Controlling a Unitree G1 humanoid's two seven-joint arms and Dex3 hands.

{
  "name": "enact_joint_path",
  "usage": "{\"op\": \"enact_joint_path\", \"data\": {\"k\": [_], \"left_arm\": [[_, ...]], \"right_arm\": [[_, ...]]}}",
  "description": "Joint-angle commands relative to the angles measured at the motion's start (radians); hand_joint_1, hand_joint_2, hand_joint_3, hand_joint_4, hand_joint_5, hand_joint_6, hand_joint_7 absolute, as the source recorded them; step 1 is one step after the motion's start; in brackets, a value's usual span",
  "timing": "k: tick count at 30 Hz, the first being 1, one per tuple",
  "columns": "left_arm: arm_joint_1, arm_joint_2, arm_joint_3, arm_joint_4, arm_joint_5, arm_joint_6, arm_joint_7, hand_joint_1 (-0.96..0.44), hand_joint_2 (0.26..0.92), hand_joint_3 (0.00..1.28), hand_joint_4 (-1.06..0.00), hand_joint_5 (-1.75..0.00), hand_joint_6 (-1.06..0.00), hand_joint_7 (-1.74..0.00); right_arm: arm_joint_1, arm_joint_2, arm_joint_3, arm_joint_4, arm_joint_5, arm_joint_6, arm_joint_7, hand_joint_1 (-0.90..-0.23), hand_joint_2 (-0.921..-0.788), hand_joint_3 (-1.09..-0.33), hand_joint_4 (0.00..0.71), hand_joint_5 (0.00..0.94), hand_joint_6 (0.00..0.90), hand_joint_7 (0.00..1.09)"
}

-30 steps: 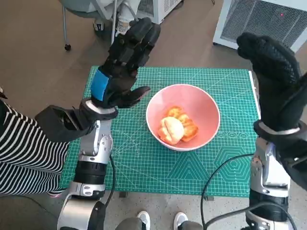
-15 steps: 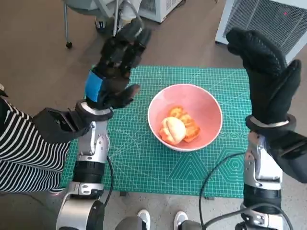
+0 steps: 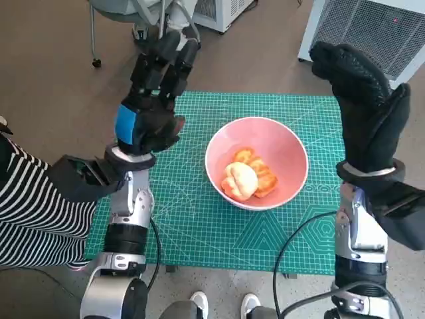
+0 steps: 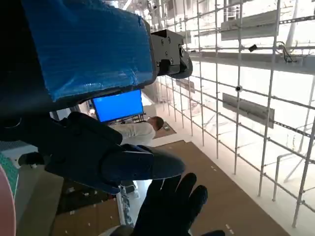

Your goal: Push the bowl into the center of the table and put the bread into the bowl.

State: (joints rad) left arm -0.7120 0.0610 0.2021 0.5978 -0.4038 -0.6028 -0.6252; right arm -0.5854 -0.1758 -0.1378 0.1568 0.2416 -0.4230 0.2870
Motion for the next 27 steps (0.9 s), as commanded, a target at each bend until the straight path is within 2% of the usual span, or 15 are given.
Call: {"op": "enact_joint_path", "data": {"k": [1, 10, 27], "left_arm": [[-0.030, -0.003, -0.001, 0.028, -0.001, -0.016, -0.012, -0.69, 0.921, 0.35, -0.16, -0.03, 0.00, -0.42], [-0.033, -0.006, -0.010, 0.026, 0.018, -0.028, 0.000, -0.66, 0.921, 0.22, -0.16, -0.02, -0.01, -0.45], [-0.032, -0.006, -0.015, 0.026, 0.019, -0.032, 0.003, -0.66, 0.921, 0.20, -0.16, -0.01, 0.00, -0.47]], "right_arm": [[0.009, 0.008, -0.008, 0.041, 0.023, -0.012, 0.020, -0.713, -0.921, -0.727, 0.197, 0.002, 0.093, 0.48], [0.008, 0.009, -0.011, 0.079, 0.042, -0.039, 0.040, -0.707, -0.921, -0.724, 0.201, 0.003, 0.102, 0.47], [0.008, 0.011, -0.012, 0.083, 0.044, -0.044, 0.045, -0.702, -0.921, -0.721, 0.202, 0.003, 0.108, 0.46]]}}
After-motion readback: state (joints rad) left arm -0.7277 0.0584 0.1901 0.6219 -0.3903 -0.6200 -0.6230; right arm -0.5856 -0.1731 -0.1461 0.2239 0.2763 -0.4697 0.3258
